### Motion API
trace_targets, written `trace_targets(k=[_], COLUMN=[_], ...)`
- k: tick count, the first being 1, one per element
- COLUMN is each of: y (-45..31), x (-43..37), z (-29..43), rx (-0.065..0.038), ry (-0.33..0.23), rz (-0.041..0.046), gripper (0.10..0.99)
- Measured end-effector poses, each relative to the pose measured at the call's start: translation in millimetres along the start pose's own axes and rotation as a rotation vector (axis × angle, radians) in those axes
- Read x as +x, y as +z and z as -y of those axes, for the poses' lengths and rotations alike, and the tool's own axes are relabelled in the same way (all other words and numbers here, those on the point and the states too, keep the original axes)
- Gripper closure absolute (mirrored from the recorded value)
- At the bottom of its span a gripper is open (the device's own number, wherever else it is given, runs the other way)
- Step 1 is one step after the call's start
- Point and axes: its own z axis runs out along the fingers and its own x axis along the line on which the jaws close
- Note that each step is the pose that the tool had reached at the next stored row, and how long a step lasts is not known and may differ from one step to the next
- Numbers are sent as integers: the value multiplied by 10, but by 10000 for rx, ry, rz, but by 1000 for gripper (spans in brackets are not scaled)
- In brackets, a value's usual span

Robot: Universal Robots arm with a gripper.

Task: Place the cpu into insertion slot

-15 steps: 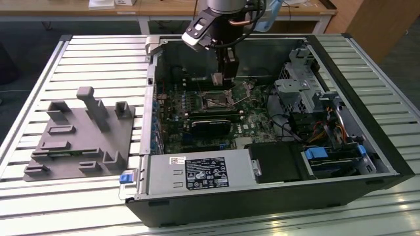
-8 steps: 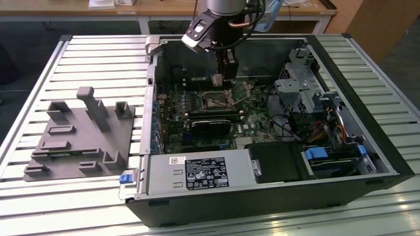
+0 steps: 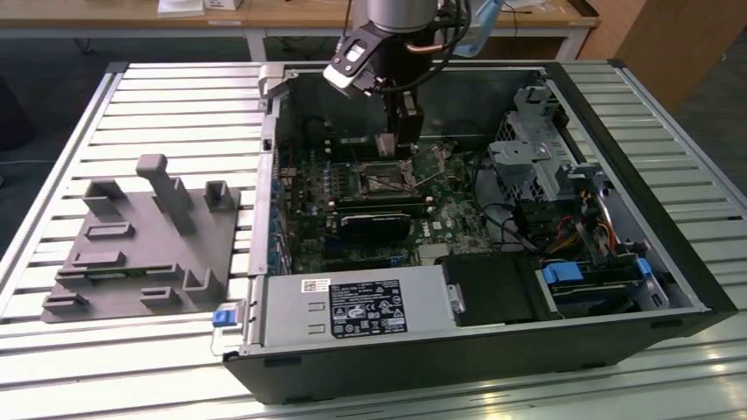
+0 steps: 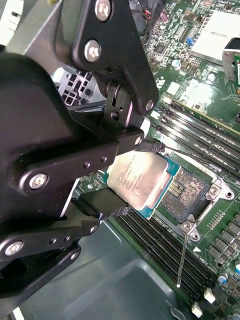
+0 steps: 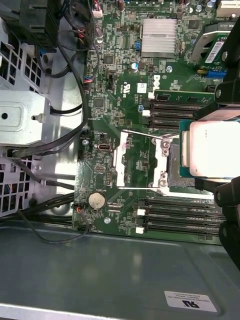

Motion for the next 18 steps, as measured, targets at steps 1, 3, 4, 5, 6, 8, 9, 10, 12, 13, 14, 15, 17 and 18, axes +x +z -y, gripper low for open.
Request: trace_targets(k=[1, 3, 4, 5, 6, 8, 9, 10, 12, 13, 14, 15, 17, 18], y=[7, 20, 26, 32, 39, 54, 63, 70, 84, 89, 92, 97, 110, 117], x=[0, 1, 1, 2, 2, 3, 3, 4, 4, 4, 4, 5, 6, 6], z=[1, 1, 2, 2, 3, 4, 4, 5, 6, 6, 7, 7, 13, 14], rx=[0, 0, -1, 0, -1, 0, -1, 0, -1, -2, -23, -52, -111, -122], ry=[1, 1, 1, 1, 1, 1, 1, 1, 1, 1, 2, 4, 6, 7], rz=[-3, -8, -9, -8, -9, -9, -10, -8, -8, -7, -5, -4, -2, -2], gripper=[549, 549, 549, 549, 549, 549, 549, 549, 549, 549, 549, 549, 549, 549])
